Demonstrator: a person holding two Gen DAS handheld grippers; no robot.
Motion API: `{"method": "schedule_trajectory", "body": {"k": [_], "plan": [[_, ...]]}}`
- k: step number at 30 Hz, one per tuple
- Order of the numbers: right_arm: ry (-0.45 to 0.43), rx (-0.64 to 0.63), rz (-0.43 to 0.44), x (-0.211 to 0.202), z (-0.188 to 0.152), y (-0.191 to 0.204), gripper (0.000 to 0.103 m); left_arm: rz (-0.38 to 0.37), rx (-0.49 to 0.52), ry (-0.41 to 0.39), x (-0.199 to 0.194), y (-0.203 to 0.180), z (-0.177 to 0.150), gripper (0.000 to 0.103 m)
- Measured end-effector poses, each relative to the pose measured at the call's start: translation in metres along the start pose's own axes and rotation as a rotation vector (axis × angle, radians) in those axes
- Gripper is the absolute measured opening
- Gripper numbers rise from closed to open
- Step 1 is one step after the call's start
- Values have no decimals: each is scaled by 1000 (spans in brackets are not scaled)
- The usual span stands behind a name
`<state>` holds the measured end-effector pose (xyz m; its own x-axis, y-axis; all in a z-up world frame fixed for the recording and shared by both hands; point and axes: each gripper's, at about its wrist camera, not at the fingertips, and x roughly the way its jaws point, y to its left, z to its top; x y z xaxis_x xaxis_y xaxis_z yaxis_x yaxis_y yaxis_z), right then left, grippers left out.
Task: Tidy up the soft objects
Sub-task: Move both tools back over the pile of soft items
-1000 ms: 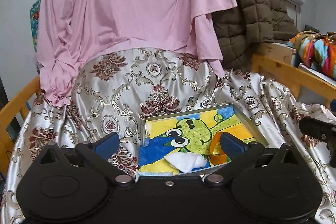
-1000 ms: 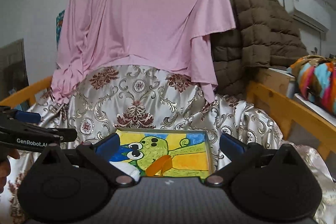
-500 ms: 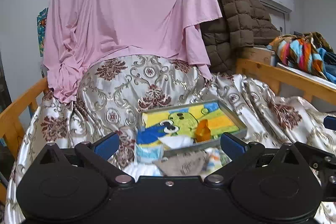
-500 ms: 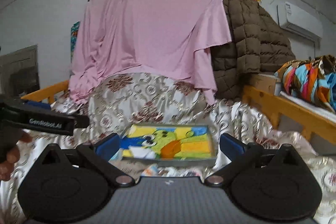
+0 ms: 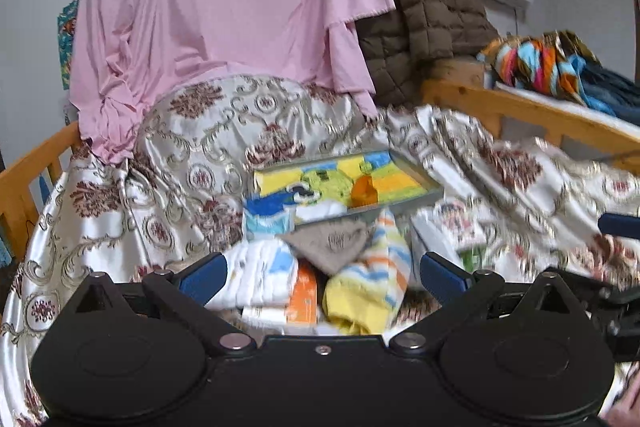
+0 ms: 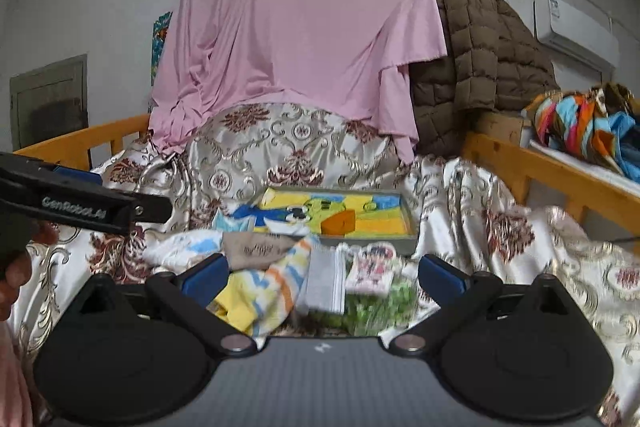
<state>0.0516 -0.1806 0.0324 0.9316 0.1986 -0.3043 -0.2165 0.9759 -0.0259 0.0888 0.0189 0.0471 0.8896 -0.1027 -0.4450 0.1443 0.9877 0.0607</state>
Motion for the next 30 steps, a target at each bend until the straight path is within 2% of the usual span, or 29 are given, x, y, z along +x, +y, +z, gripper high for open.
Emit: {"method": "schedule_trajectory", "body": {"k": [3,9,18,24,30], "plan": [[26,16,3,2,-11,-3,103,-26,7,45,6,2,-14,102],[137,-20,43,19,-33,-3,103,-88,26,127,23,0,-32,102],[233,-82,66,41,-48,-2,103,-183,80,257,50,-10,-53,102],[271,-101,75,55,-51,-3,103,-230,80,297,65,-14,-57,101],[276,-99,64,67,-52,-9,103,-267,123,299,73,-22,-60,98]]}}
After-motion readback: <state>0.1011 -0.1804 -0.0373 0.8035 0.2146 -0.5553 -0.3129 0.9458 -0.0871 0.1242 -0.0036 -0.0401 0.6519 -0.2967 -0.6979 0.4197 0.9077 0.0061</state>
